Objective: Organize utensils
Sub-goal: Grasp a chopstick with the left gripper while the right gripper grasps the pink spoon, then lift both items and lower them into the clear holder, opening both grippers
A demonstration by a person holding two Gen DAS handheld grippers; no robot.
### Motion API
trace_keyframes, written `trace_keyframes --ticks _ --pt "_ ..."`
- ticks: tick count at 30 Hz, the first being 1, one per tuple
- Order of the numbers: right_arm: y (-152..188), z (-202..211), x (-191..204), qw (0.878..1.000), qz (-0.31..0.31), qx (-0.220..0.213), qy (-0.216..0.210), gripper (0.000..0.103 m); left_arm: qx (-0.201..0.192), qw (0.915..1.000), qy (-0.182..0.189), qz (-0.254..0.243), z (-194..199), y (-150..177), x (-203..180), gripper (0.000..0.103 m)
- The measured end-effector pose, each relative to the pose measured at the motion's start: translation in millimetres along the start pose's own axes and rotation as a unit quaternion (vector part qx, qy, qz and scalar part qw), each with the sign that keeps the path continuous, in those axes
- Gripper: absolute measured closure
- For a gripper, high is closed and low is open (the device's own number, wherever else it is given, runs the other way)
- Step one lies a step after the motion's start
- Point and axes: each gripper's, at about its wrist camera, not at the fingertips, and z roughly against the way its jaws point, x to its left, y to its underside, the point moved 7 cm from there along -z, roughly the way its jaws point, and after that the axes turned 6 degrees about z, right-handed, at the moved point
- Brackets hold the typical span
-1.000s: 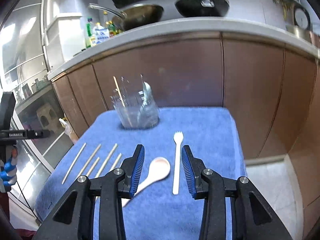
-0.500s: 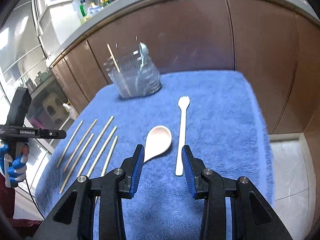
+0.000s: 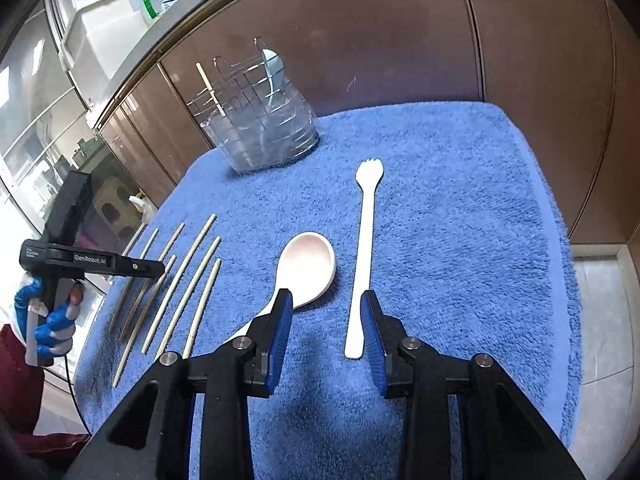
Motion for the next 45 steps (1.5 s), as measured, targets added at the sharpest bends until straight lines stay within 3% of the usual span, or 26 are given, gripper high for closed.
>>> trace_keyframes --ticks 10,18,31,37,45 --pt "-14.3 -21.1 -8.8 1.000 -0.009 0.018 -0.024 0.075 0.023 0.9992 -0.029 -0.017 -14.5 -9.9 -1.9 0.089" --pt "-19.8 -36.5 -7.2 0.999 0.003 0.038 -0.038 0.078 0.030 0.9977 -0.051 -0.033 -26.3 -19.7 -14.3 0.092" --pt "-21.0 -59.9 -3.7 0.996 0.017 0.070 -0.054 0.094 0.020 0.9986 -0.042 -0.024 -18.8 -15.3 -3.7 0.098" --pt "-21.2 -50.9 -1.0 0.997 0.033 0.056 -0.037 0.094 -0.010 0.9988 -0.037 -0.030 0.0 -5.6 1.2 0.098" --pt "-26.4 -10.6 14.1 0.998 0.066 -0.001 0.001 0.096 -0.087 0.9949 -0.022 -0.047 48.9 4.6 -7.6 0.098"
